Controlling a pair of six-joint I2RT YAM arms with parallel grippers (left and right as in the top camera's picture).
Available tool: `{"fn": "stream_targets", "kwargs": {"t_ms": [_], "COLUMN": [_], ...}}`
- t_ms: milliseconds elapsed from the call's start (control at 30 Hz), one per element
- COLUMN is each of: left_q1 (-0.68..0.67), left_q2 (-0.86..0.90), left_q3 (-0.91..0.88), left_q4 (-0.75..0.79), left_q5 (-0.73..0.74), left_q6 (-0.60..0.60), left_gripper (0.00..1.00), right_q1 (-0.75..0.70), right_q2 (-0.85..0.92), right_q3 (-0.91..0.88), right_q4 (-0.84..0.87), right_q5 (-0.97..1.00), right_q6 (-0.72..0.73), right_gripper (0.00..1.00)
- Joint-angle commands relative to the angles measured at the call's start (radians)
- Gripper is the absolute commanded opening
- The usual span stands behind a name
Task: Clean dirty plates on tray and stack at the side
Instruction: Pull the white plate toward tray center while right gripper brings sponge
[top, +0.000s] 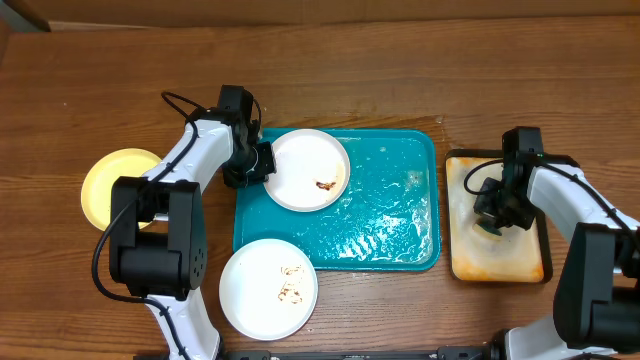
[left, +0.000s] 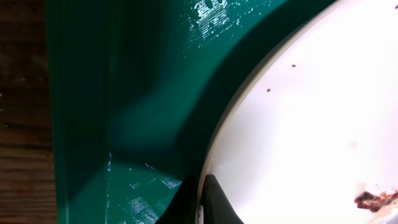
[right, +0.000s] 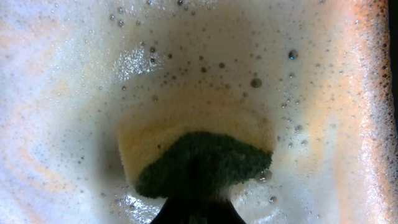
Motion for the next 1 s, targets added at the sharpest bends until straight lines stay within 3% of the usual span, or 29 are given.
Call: {"fn": "stream_targets", "kwargs": {"t_ms": [0,333,600,967], "left_q1": [-0.011,-0.047,-0.067,-0.227], "left_q2": [0.038,0.038,0.039,0.046], "left_q3": [0.006,0.141,0.171,0.168], "left_q4": [0.003,-0.102,-0.203,-0.172], "left_q5": [-0.041,-0.162,-0.162,-0.165], "left_q6": [0.049,0.169,-0.022,-0.02], "left_gripper": [0.04,0.04,0.04,0.04], "right_q1": [0.006,0.006,0.006,0.006], "right_q2": [0.068,0.066,0.021,-0.076], "right_q3": [-0.071,-0.044,0.134,0.249], "right_q4": [0.022,0.025,-0.083,-0.172], "right_q5": [-0.095,-0.133,-0.189,-0.321], "right_q6": [0.006,-0.038,-0.06,-0.163], "right_gripper": [0.04,0.04,0.04,0.04]}}
